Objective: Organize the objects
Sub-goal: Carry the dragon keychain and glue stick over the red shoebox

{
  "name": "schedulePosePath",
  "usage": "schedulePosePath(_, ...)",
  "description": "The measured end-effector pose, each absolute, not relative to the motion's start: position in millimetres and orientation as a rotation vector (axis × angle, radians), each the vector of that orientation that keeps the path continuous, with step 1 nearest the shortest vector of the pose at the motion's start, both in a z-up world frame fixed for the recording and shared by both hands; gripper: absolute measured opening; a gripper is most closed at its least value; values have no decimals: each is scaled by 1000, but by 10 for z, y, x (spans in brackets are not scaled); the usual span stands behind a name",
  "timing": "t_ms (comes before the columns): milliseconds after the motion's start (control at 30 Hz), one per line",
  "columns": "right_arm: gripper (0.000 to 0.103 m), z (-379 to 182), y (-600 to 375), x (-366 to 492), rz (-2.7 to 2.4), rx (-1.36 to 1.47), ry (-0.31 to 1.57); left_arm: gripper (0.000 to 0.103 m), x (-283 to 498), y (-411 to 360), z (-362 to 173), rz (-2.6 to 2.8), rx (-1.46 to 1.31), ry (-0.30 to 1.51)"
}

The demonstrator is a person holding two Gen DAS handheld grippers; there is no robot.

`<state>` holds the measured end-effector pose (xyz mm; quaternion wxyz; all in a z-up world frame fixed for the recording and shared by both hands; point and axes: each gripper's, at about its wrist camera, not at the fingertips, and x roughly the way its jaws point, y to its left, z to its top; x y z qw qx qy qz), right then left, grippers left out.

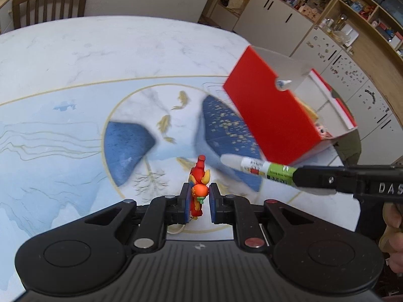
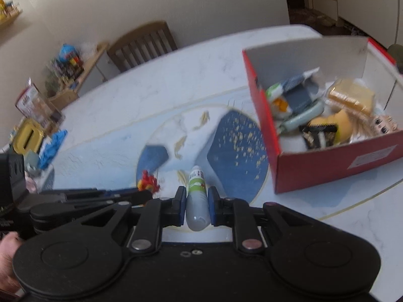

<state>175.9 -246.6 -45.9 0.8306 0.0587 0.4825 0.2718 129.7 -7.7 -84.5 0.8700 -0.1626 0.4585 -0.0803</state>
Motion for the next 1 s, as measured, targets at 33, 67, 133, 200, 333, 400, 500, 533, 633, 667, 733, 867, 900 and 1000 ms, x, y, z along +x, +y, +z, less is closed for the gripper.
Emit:
schedulePosePath(33,17,-401,-2511,1760,574,135,1008,14,1295,-104,-802,-176,-339,952)
schedulePosePath(67,17,-348,-2554,1762,569,145,991,14,1296,-137,-756,-183,-339,946)
schedulePosePath(133,17,-250,-2642,1782,561,168,961,14,1319,-201,-658,-199,-336,930)
schedulePosePath(200,17,-143,-2737,1802,554,181,924,14,1366,-278,-555,-218,-327,915)
schedulePosePath(333,17,20,-2949,1900,526,199,854,14,1489,-470,-365,-251,-291,878)
schedulePosePath(400,17,80,-3081,1981,501,204,822,14,1567,-567,-282,-264,-279,864)
schedulePosePath(500,17,129,-3309,2112,452,210,784,14,1690,-710,-145,-286,-275,841)
schedulePosePath(533,17,136,-3391,2156,436,214,773,14,1736,-767,-97,-294,-273,834)
schedulePosePath(633,17,133,-3619,2292,383,216,748,14,1885,-953,32,-319,-255,813)
schedulePosePath(667,17,119,-3692,2342,369,219,743,14,1934,-1021,72,-327,-245,806)
schedulePosePath(733,17,92,-3826,2442,336,216,736,14,2050,-1167,134,-342,-222,796)
schedulePosePath(867,17,-4,-4029,2615,283,197,727,14,2310,-1459,173,-361,-188,800)
schedulePosePath(900,17,-36,-4069,2657,269,189,725,14,2371,-1520,170,-364,-181,805)
schedulePosePath(1000,17,-152,-4163,2774,230,156,728,14,2552,-1717,112,-367,-157,826)
